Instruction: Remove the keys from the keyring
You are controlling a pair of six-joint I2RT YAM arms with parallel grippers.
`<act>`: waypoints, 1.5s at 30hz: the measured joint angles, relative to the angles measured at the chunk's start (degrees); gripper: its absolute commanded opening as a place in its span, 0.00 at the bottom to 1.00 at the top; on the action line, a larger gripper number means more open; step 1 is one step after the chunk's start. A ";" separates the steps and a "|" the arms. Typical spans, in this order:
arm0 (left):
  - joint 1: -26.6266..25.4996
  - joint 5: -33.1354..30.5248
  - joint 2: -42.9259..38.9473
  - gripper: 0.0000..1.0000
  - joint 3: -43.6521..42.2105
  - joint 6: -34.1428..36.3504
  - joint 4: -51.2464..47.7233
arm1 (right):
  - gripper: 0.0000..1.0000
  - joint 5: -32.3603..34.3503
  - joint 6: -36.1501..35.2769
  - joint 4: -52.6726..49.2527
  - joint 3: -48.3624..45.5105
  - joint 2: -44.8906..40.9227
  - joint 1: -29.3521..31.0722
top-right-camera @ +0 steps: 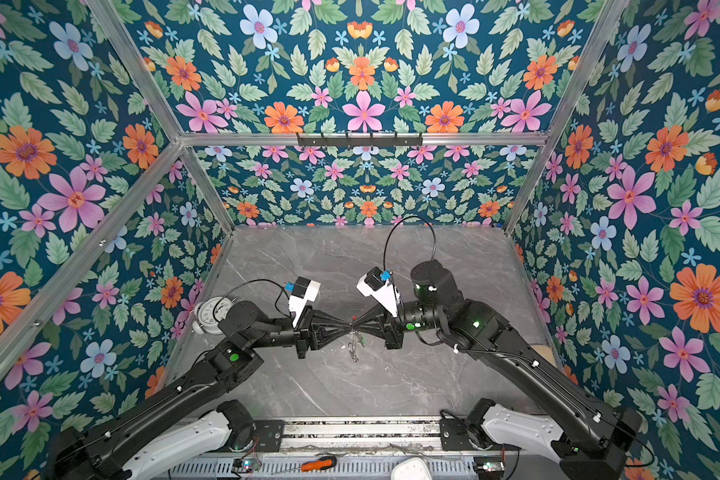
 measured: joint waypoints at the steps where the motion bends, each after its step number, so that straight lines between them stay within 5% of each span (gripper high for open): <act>1: 0.00 -0.04 0.00 0.04 0.00 0.07 -0.04 | 0.00 0.02 0.02 0.00 0.00 0.04 0.00; 5: 0.00 -0.79 -0.04 0.00 0.00 0.28 0.00 | 0.03 0.24 0.66 0.44 0.04 0.09 -0.04; 8: -0.02 -1.53 -0.48 0.00 0.00 0.68 0.24 | 0.32 0.57 1.66 1.68 -0.13 -0.17 -0.04; 11: -0.11 -1.66 -1.73 0.00 -0.50 1.75 0.83 | 0.46 2.32 2.32 4.50 -1.09 -1.73 -0.11; 18: -0.11 -4.07 -5.60 0.00 -5.46 1.95 7.45 | 0.55 4.50 5.29 15.96 -11.58 -9.46 -0.04; 32: -0.11 -6.10 -4.74 0.00 -8.81 0.20 20.61 | 0.60 4.07 7.74 28.11 -19.54 -9.90 3.78; 45: -0.11 -6.82 -4.07 0.00 -9.46 -1.68 26.12 | 0.35 4.68 6.34 28.48 -17.53 -7.08 5.03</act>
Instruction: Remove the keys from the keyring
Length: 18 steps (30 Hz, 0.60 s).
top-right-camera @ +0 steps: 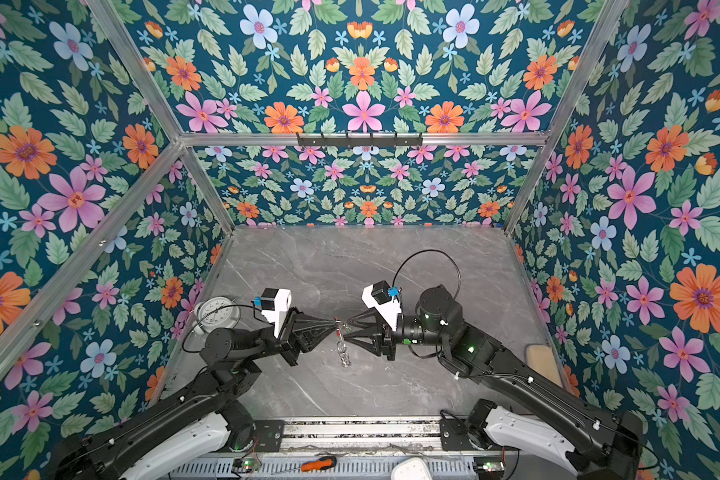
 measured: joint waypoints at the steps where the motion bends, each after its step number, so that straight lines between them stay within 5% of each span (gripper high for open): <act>1: 0.00 -0.04 0.00 0.00 0.00 -0.02 0.13 | 0.33 -0.02 0.00 0.04 0.13 0.11 0.00; 18: 0.00 -0.37 0.90 0.00 -0.31 -1.05 2.43 | 0.04 -2.01 0.09 0.83 1.09 0.87 0.04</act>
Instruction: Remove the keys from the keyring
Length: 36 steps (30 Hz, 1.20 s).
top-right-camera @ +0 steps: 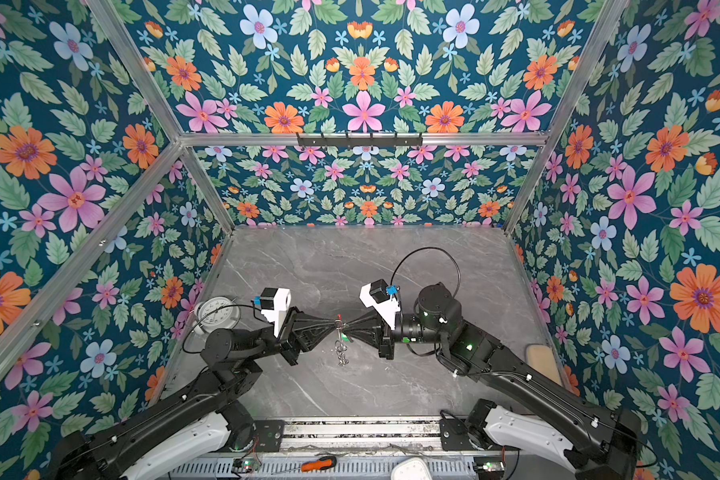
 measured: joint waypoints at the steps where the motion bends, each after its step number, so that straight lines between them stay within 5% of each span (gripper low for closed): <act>1: 0.00 -0.02 0.04 0.00 0.00 -0.02 0.13 | 0.02 -0.04 0.04 0.00 0.02 -0.02 0.00; 35: 0.00 0.48 4.11 0.00 -2.91 -3.06 11.65 | 0.00 -5.88 2.16 -1.25 1.81 4.15 0.07; 36: 0.00 0.48 4.07 0.00 -2.91 -3.06 11.69 | 0.07 -5.79 2.16 -1.40 1.81 3.91 0.07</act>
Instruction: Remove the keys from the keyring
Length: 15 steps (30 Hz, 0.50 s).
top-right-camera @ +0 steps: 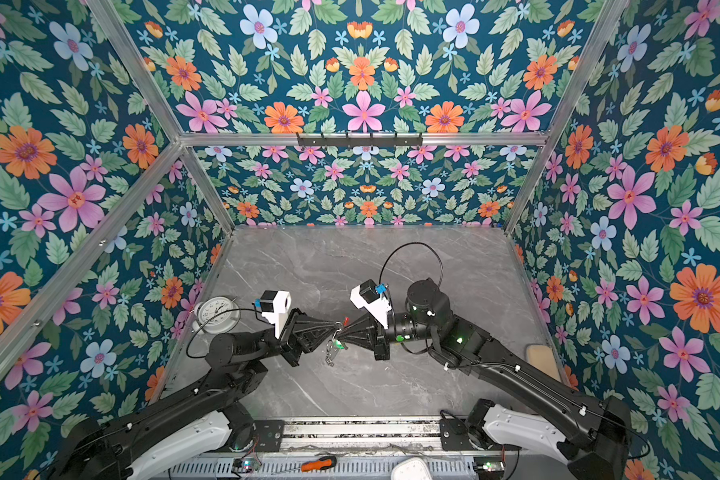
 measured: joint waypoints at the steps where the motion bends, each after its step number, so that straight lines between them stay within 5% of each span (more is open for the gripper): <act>1: 0.00 -0.02 -0.07 0.00 0.00 -0.02 0.02 | 0.15 0.15 0.04 -0.26 0.02 -0.24 0.00; 3: 0.00 -0.11 -0.24 0.00 -0.02 -0.07 0.42 | 0.31 0.96 0.13 -1.49 0.22 -1.11 0.00; 6: 0.00 -0.33 -0.66 0.00 -0.15 -0.13 0.81 | 0.41 1.97 -0.20 -3.61 0.37 -2.99 0.00; 15: 0.00 -3.04 -1.20 0.00 -1.20 0.85 0.44 | 0.47 6.64 -0.70 -4.72 0.39 -9.77 0.00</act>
